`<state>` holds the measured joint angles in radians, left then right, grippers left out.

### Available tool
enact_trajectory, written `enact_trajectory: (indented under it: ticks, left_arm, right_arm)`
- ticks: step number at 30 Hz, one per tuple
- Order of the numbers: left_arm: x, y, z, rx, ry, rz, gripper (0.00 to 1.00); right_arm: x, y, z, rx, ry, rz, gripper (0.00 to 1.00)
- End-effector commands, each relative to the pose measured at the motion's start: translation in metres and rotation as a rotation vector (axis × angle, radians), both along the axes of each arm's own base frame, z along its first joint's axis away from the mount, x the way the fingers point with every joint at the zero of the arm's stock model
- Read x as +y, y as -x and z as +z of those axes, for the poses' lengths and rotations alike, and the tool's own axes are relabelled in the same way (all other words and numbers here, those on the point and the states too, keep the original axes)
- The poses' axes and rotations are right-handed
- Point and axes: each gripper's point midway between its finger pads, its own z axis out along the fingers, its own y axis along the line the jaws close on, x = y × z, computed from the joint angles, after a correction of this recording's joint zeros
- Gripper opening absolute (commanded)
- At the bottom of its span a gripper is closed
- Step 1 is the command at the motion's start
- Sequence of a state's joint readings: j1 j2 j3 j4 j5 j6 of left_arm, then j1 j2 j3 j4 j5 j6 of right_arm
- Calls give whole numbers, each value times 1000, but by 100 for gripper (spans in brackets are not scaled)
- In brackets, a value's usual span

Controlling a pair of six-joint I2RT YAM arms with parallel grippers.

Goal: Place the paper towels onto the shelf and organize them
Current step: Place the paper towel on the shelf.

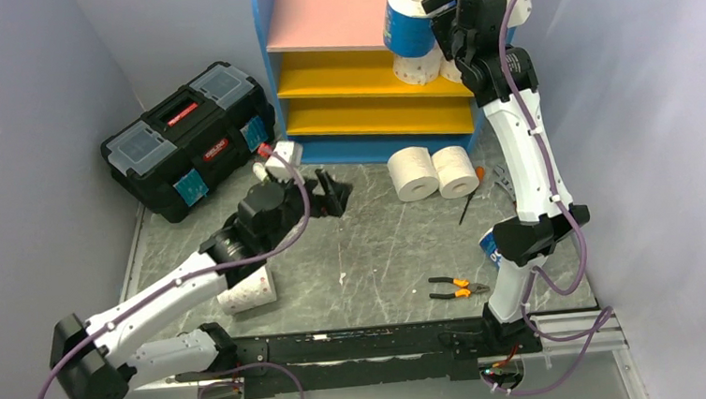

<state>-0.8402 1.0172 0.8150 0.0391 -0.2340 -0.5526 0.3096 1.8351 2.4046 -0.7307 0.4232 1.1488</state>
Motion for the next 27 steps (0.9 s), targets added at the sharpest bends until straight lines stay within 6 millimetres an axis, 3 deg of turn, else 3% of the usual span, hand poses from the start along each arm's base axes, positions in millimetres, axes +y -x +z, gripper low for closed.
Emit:
enact_trajectory:
  ticks: [1, 6, 12, 15, 20, 27]
  left_arm:
    - [-14, -41, 68, -259, -56, 56, 99]
    - [-40, -60, 133, -620, -172, -41, 99]
    - [-69, -71, 174, -863, -212, -238, 99]
    - [-79, -83, 179, -933, -223, -298, 99]
    - [-79, -112, 189, -993, -197, -294, 99]
    - [-74, -158, 201, -996, -135, -263, 99]
  right_arm:
    - [-1, -2, 9, -22, -11, 23, 72]
    - [-3, -2, 5, -15, -3, 34, 72]
    - [-1, -6, -7, 11, -8, 57, 72]
    - [-3, -8, -10, 19, -15, 56, 72]
    - [-12, -8, -5, 2, -6, 60, 72]
    - [-9, -18, -21, 40, -6, 105, 72]
